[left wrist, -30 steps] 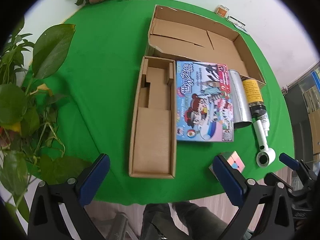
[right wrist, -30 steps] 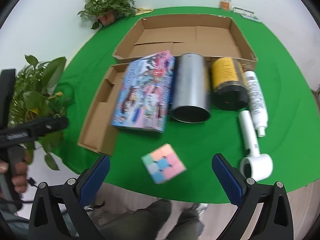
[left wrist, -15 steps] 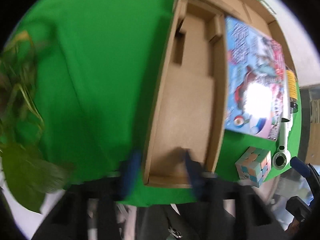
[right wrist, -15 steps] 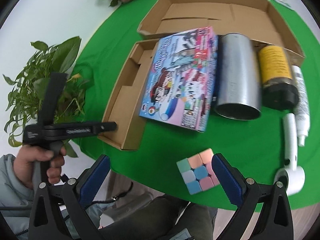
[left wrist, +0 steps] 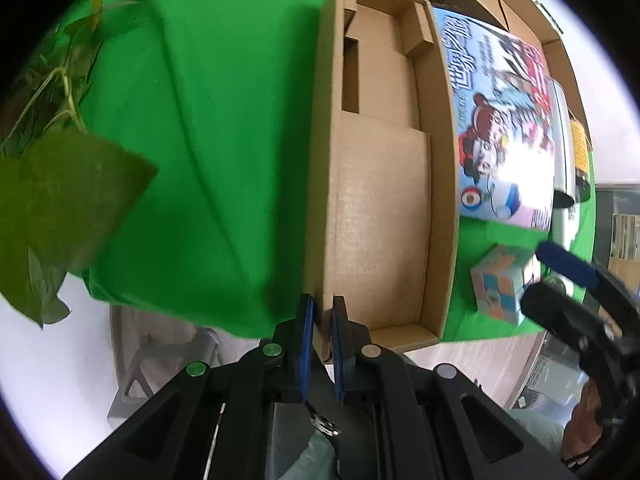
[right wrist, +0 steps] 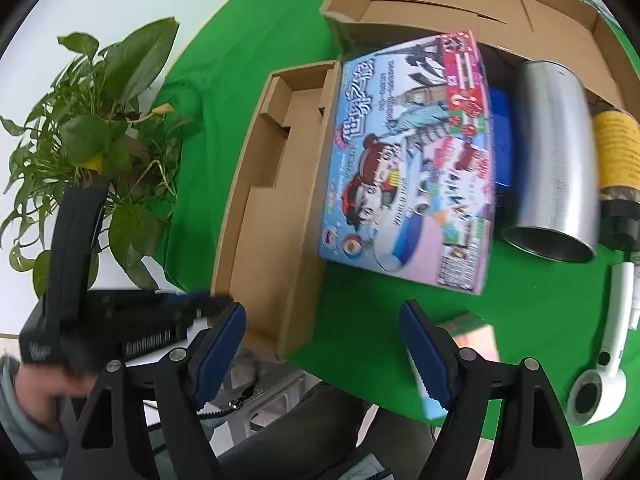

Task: Organize rigid objects
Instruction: 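Move the left tool to the long cardboard insert tray and grip its wall, then grip the insert tray wall with the right tool while the left tool holds it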

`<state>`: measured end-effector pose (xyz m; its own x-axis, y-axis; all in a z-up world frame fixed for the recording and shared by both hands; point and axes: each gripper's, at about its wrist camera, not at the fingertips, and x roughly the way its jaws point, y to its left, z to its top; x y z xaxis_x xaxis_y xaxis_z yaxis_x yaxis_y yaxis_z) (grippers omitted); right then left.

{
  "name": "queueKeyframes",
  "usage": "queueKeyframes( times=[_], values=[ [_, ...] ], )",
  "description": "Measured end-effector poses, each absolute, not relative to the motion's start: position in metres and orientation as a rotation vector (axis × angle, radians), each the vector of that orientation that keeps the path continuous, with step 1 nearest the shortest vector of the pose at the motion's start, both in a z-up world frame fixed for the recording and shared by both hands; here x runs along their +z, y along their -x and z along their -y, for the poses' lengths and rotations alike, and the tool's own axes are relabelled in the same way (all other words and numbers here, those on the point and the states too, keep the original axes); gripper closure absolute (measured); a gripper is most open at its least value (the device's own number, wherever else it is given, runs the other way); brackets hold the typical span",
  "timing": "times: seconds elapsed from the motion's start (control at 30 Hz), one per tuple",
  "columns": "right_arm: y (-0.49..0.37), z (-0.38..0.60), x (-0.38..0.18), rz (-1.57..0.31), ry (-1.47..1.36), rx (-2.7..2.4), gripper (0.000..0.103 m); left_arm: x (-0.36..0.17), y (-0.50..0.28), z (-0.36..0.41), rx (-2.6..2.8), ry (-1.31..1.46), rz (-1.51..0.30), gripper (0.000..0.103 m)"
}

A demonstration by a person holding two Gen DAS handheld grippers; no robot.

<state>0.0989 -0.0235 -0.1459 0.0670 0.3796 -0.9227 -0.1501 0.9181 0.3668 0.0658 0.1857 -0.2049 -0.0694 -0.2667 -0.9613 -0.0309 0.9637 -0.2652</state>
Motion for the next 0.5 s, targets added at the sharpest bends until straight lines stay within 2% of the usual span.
queueKeyframes(
  times=[0.03, 0.13, 0.17, 0.2, 0.27, 0.33, 0.37, 0.4, 0.43, 0.5],
  values=[
    [-0.099, 0.021, -0.147, -1.452, -0.185, 0.401, 0.028, -0.204, -0.063, -0.187, -0.204, 0.227, -1.629, 0.095],
    [-0.097, 0.003, -0.154, -1.434, -0.178, 0.387, 0.044, -0.201, -0.061, -0.193, -0.22, 0.203, -1.593, 0.095],
    [-0.098, -0.002, -0.158, -1.438, -0.176, 0.373, 0.051, -0.199, -0.063, -0.194, -0.222, 0.174, -1.586, 0.089],
    [-0.097, -0.007, -0.162, -1.44, -0.17, 0.355, 0.062, -0.199, -0.062, -0.195, -0.215, 0.143, -1.576, 0.077],
    [-0.097, -0.019, -0.17, -1.444, -0.156, 0.309, 0.073, -0.201, -0.07, -0.192, -0.202, 0.112, -1.551, 0.058],
    [-0.092, -0.021, -0.176, -1.447, -0.174, 0.28, 0.079, -0.205, -0.073, -0.195, -0.214, 0.148, -1.554, 0.058],
    [-0.09, -0.022, -0.179, -1.44, -0.19, 0.289, 0.087, -0.207, -0.078, -0.2, -0.229, 0.177, -1.554, 0.064],
    [-0.089, -0.021, -0.181, -1.442, -0.211, 0.299, 0.095, -0.207, -0.076, -0.205, -0.267, 0.237, -1.548, 0.08],
    [-0.087, -0.022, -0.181, -1.441, -0.221, 0.302, 0.096, -0.208, -0.073, -0.21, -0.273, 0.252, -1.547, 0.081],
    [-0.085, -0.02, -0.178, -1.426, -0.2, 0.277, 0.096, -0.205, -0.069, -0.214, -0.269, 0.212, -1.533, 0.09]
  ],
)
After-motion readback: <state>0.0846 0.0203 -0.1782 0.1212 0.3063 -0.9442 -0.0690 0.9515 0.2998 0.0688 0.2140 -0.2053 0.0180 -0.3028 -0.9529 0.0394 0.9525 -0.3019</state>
